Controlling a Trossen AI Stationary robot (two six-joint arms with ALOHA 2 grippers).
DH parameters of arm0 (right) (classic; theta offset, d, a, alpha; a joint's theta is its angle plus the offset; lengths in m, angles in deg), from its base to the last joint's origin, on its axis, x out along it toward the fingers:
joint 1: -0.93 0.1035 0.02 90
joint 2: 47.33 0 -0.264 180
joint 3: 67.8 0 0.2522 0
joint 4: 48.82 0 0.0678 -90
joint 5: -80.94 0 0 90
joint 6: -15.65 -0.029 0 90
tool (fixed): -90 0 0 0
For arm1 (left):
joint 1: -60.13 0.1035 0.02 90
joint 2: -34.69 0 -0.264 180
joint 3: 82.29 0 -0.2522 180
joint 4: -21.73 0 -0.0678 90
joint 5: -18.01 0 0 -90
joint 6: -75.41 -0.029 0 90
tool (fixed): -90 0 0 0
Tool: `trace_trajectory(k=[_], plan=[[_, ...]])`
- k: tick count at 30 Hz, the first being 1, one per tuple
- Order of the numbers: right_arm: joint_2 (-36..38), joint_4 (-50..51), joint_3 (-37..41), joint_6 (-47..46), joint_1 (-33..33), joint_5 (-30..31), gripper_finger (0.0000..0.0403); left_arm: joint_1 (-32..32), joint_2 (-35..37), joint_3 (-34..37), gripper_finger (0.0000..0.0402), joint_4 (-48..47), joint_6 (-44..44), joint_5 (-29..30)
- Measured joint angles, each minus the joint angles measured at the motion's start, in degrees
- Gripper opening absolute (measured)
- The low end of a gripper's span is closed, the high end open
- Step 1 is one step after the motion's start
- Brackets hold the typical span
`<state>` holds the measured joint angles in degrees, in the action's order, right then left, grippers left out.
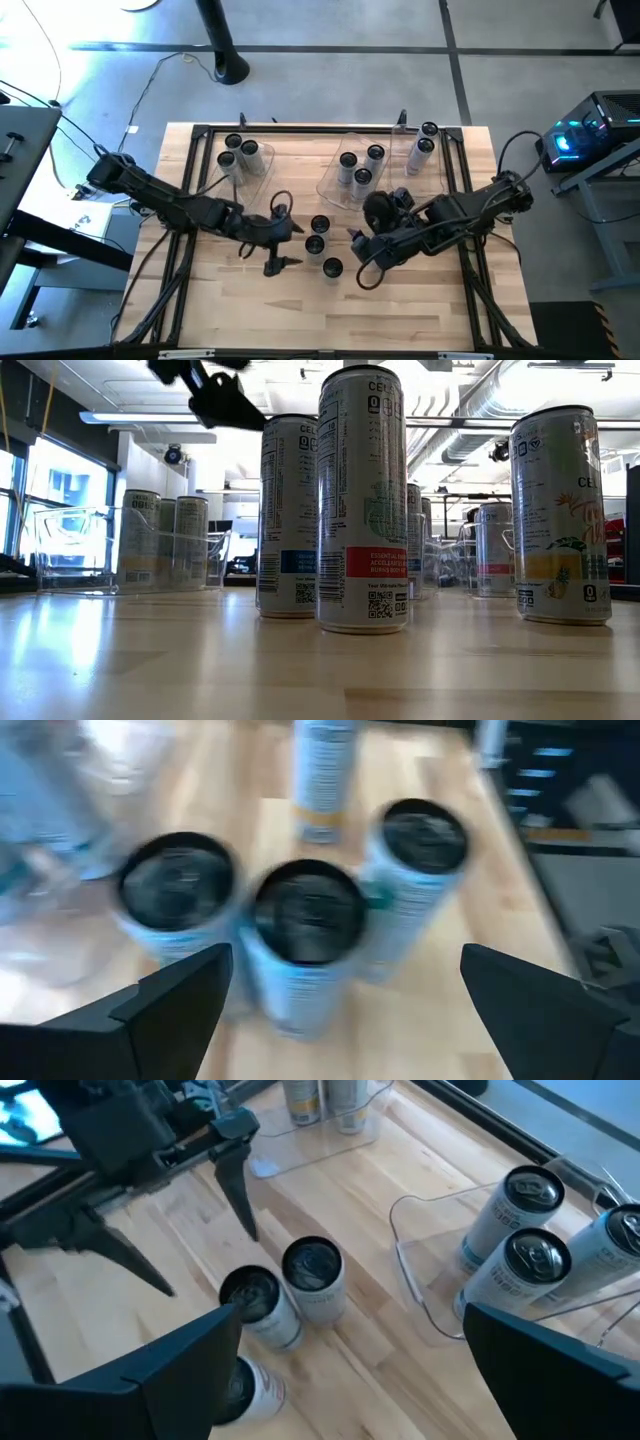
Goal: Sort soda cans
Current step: Put the white-blue soda can into the top center transparent bin
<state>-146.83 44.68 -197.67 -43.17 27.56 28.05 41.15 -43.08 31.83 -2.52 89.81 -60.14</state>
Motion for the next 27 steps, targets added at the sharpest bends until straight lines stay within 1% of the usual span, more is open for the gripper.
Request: trace_trajectory(k=[2, 5, 9, 13, 18, 22, 27], plan=[[-0.55, -0.08, 0.00, -1.25, -0.26, 0.32, 0.0378, 0.06, -0.44, 0.02, 0.0385, -0.32, -0.08, 2.10], [-1.37, -0.24, 0.00, -2.65, -0.50, 0.23, 0.0378, 0.06, -0.52, 0.02, 0.0385, 0.02, -2.25, 2.15], [-2.01, -0.26, 0.02, -1.63, -0.48, -0.08, 0.0378, 0.04, -1.63, 0.00, 0.0385, 0.28, -4.48, 2.19], [-2.10, -0.22, 0.02, -1.22, -0.66, 0.25, 0.0378, 0.06, -5.12, 0.00, 0.0385, 3.70, -4.44, 2.21], [-2.12, 0.07, 0.02, -0.30, -0.76, 0.41, 0.0378, 0.06, -9.33, 0.00, 0.0385, 11.58, -4.40, 1.18], [-2.12, 0.62, 0.02, 0.21, -0.76, 0.41, 0.0378, 0.20, -10.42, 0.00, 0.0385, 12.14, -2.70, 3.50], [-2.12, 1.24, 0.02, 0.81, -0.76, 0.43, 0.0378, 0.37, -11.58, 0.00, 0.0385, 12.54, -2.62, 3.41]])
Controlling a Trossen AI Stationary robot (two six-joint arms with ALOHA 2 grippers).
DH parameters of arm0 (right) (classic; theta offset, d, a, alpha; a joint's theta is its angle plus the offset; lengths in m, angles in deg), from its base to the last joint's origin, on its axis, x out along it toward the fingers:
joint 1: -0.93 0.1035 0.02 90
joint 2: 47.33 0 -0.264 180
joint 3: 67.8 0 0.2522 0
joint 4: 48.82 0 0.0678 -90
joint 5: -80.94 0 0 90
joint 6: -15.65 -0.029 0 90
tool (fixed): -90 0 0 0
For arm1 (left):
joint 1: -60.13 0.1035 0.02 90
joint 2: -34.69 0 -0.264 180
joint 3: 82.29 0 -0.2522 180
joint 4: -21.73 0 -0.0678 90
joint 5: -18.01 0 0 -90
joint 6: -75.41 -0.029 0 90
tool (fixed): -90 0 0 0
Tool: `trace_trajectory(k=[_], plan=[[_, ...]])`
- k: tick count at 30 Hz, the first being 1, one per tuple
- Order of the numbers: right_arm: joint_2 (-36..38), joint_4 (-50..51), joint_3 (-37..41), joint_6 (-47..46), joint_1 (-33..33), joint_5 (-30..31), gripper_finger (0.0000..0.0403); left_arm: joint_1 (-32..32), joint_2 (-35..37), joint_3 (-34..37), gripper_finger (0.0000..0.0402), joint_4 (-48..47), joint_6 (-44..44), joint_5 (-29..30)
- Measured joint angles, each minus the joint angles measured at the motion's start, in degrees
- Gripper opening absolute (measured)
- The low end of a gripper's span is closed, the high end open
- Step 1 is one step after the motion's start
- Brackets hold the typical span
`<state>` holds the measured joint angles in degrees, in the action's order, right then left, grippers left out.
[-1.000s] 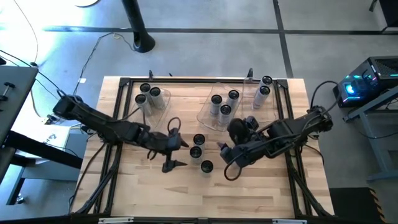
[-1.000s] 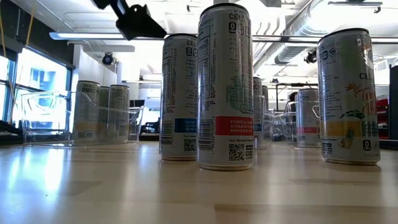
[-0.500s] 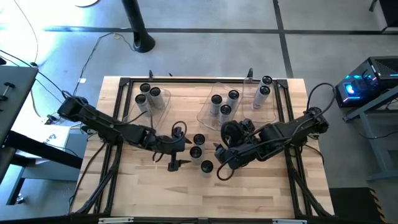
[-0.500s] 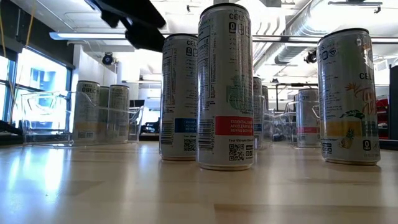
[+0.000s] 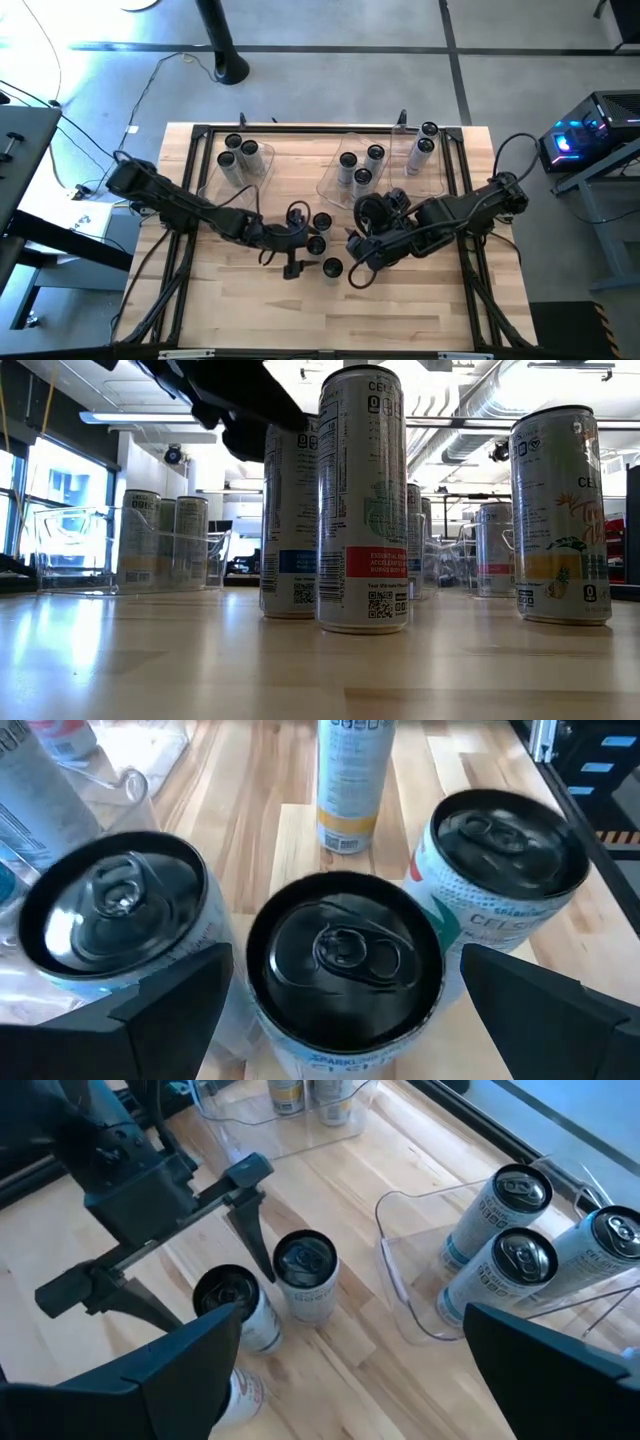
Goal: Sort soda cans
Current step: Put the white-blue soda can into the top center transparent bin
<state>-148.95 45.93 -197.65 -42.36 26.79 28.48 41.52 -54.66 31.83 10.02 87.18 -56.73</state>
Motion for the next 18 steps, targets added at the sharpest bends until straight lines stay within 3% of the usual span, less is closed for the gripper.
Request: trace_trajectory(k=[7, 18], plan=[[0.00, 0.77, 0.00, 0.04, 0.00, 1.65, 0.0378, 0.00, -2.09, 0.02, 0.0375, 3.73, 0.15, 1.05], [0.00, 1.27, 0.00, -0.12, 0.00, 1.70, 0.0378, 0.22, -3.60, 0.02, 0.0304, 3.68, 0.17, 2.39]])
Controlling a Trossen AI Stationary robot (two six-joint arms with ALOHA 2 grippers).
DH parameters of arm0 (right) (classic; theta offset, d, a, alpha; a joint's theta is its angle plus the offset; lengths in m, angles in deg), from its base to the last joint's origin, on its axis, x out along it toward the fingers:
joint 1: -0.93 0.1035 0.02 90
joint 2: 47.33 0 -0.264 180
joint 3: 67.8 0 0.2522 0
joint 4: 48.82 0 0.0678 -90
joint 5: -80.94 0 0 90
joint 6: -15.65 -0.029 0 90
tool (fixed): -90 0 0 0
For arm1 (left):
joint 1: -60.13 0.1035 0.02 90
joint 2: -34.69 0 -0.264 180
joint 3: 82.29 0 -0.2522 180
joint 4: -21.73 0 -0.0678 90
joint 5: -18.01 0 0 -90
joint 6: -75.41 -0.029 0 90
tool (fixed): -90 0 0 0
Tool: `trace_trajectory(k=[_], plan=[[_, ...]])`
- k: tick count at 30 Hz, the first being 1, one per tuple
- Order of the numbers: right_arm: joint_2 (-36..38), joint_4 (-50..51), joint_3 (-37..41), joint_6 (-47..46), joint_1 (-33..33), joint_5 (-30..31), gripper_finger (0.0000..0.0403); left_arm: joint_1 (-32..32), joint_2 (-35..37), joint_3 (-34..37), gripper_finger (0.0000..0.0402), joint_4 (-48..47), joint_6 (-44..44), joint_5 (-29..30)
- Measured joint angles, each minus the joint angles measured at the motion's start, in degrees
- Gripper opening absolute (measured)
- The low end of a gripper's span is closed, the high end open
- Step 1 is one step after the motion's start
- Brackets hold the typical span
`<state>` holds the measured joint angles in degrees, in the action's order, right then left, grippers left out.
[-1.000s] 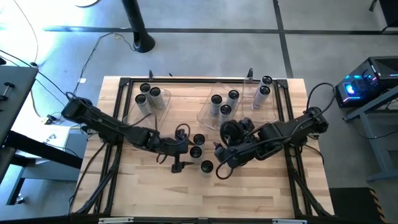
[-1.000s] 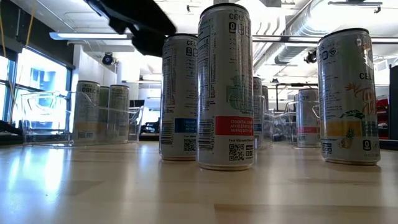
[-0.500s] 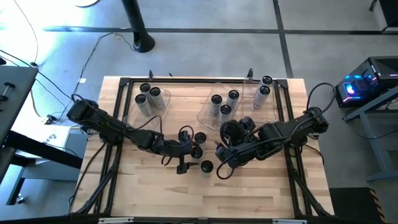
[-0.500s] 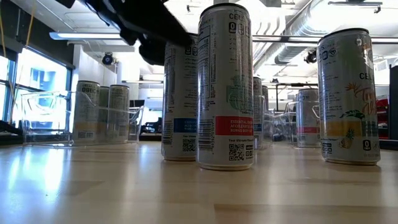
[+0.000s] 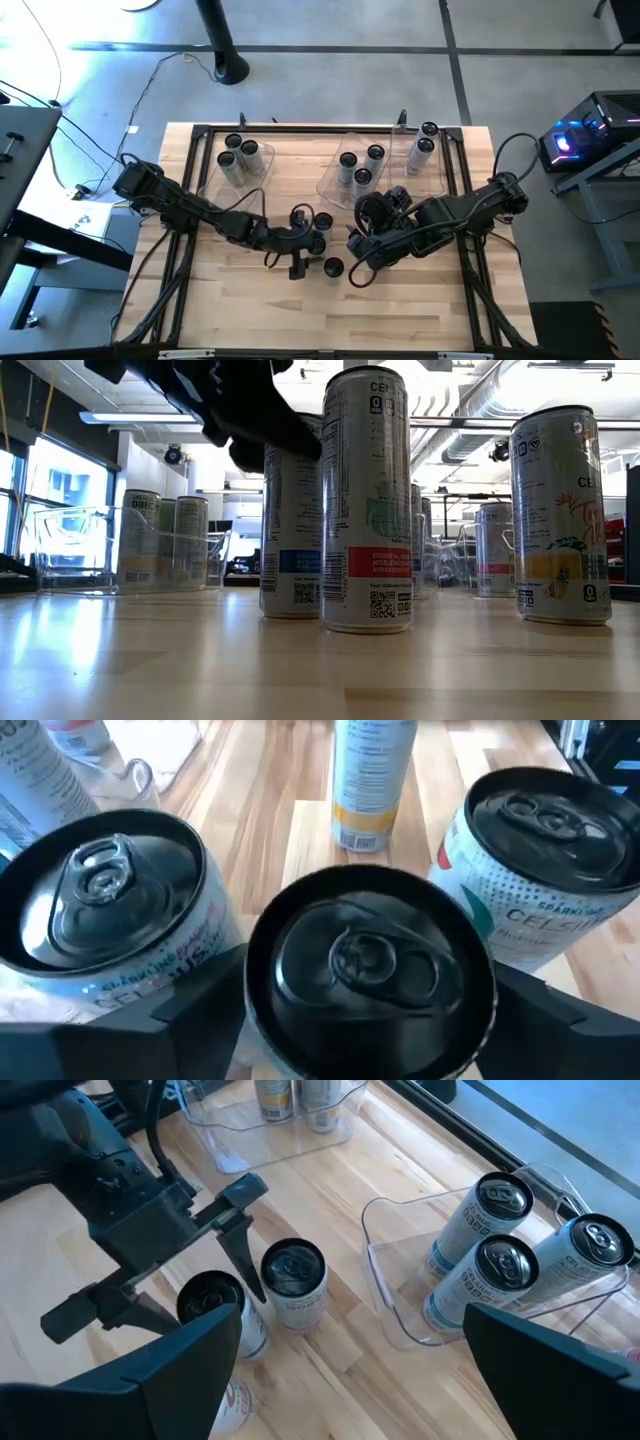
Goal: Sort soda cans
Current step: Put the white-blue soda can into the top center transparent bin
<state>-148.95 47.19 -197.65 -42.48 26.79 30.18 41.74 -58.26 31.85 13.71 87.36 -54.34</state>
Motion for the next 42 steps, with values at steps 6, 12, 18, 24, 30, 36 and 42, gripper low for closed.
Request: trace_trajectory(k=[6, 12, 18, 24, 30, 36, 42], plan=[[0.00, -0.02, 0.00, -0.07, 0.00, 0.02, 0.0378, -0.07, 0.10, 0.00, 0.0243, 0.09, 0.73, 0.30], [0.00, 0.00, 0.00, 0.24, 0.00, 0.01, 0.0378, -0.15, 3.52, 0.04, 0.0243, -5.20, 1.47, -0.01], [0.00, 0.00, -0.02, 1.61, 0.00, 0.20, 0.0378, -0.26, 11.01, 0.04, 0.0243, -9.78, 0.39, 0.70], [0.00, -0.10, -0.02, 2.08, 0.00, 0.64, 0.0378, -0.98, 19.15, 0.02, 0.0243, -9.54, 0.52, 0.54], [0.00, -0.22, -0.04, 2.66, 0.00, 0.93, 0.0378, -1.53, 26.24, 0.02, 0.0243, -10.11, 1.42, 0.71], [0.03, -0.15, -3.23, 3.16, 1.06, 4.78, 0.0378, -0.29, 29.62, -0.24, 0.0243, -5.84, -1.71, 3.82], [0.04, 0.91, -9.03, 4.56, 2.05, 9.00, 0.0378, 3.07, 28.61, -5.97, 0.0243, -3.86, -8.62, 3.90]])
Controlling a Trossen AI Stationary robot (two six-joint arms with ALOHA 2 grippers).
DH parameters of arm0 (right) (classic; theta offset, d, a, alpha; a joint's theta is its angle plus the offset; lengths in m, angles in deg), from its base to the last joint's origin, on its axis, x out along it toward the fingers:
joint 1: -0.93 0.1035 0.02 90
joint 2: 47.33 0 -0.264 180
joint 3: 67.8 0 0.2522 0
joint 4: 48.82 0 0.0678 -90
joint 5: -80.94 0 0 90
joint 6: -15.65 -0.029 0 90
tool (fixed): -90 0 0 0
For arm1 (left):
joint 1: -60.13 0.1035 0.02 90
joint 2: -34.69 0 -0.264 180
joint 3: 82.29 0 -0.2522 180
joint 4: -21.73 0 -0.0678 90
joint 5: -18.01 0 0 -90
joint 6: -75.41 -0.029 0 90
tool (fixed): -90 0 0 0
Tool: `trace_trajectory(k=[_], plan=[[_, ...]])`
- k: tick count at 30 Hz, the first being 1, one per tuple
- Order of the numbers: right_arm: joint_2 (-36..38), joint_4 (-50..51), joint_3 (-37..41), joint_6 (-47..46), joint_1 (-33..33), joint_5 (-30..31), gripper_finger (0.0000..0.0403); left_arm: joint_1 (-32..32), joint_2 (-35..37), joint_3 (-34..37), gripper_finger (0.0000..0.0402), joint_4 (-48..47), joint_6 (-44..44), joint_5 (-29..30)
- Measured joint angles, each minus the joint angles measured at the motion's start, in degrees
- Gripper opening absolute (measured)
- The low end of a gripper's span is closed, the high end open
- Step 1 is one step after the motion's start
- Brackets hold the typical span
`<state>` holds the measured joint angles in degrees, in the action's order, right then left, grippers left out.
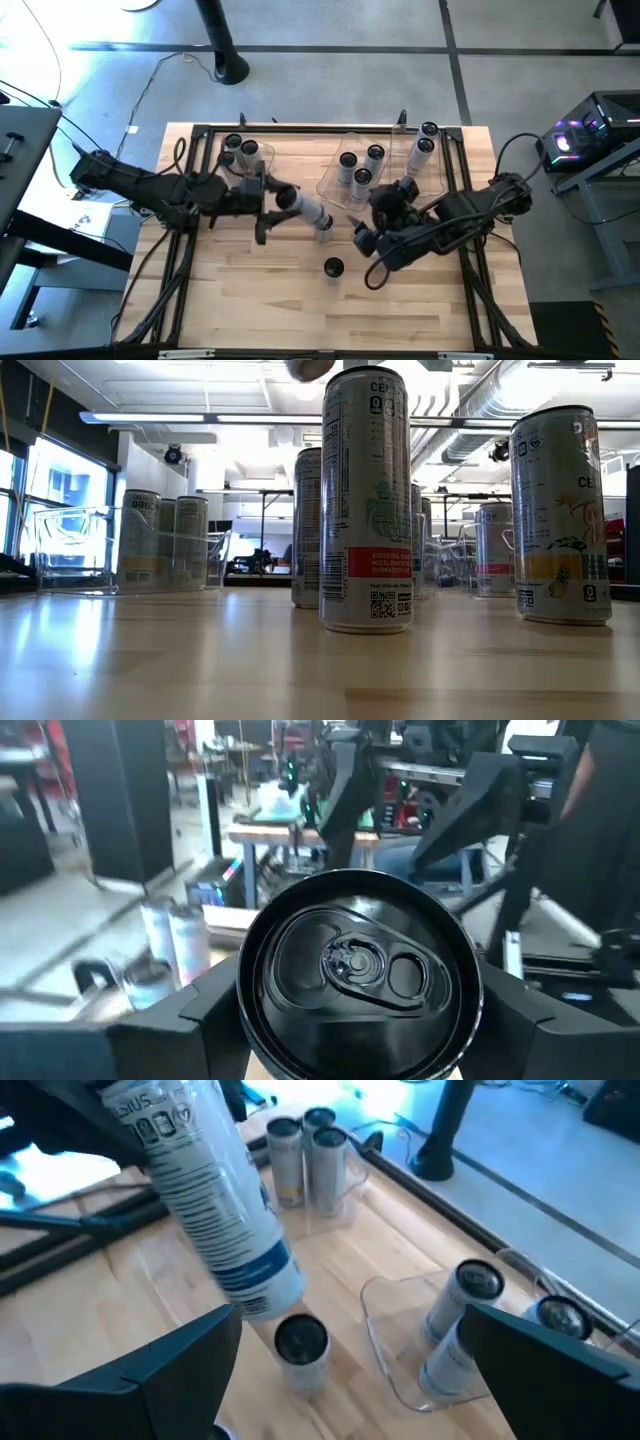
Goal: Sort soda cans
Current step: Put the white-blue soda can into the top center transparent bin
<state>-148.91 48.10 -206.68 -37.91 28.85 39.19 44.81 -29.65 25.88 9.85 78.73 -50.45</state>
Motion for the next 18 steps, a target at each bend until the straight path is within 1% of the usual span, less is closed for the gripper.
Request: trace_trajectory(k=[3, 5, 8, 11, 13, 18], plan=[[0.00, 0.81, -2.03, -0.07, 0.00, 1.78, 0.0378, 2.47, -1.52, -2.08, 0.0243, 0.17, -3.62, -1.35], [0.01, 1.02, -2.97, 0.44, -0.01, 3.83, 0.0378, 4.70, -2.60, -2.42, 0.0243, 1.12, -4.00, -2.95], [0.00, 1.11, -4.01, 1.52, -0.02, 5.92, 0.0378, 8.56, -4.66, -2.45, 0.0243, 2.49, -2.40, -8.24], [0.00, 1.10, -4.70, 1.60, -0.02, 6.32, 0.0378, 12.03, -7.77, -2.45, 0.0243, 5.36, -0.79, -13.64], [0.00, 1.32, -5.17, 1.60, -0.02, 6.38, 0.0378, 13.95, -10.29, -2.45, 0.0243, 7.88, -0.54, -16.03], [0.00, 1.43, -5.42, 4.10, -0.02, 6.84, 0.0378, 17.40, -17.08, -2.45, 0.0243, 12.81, -0.37, -17.62]])
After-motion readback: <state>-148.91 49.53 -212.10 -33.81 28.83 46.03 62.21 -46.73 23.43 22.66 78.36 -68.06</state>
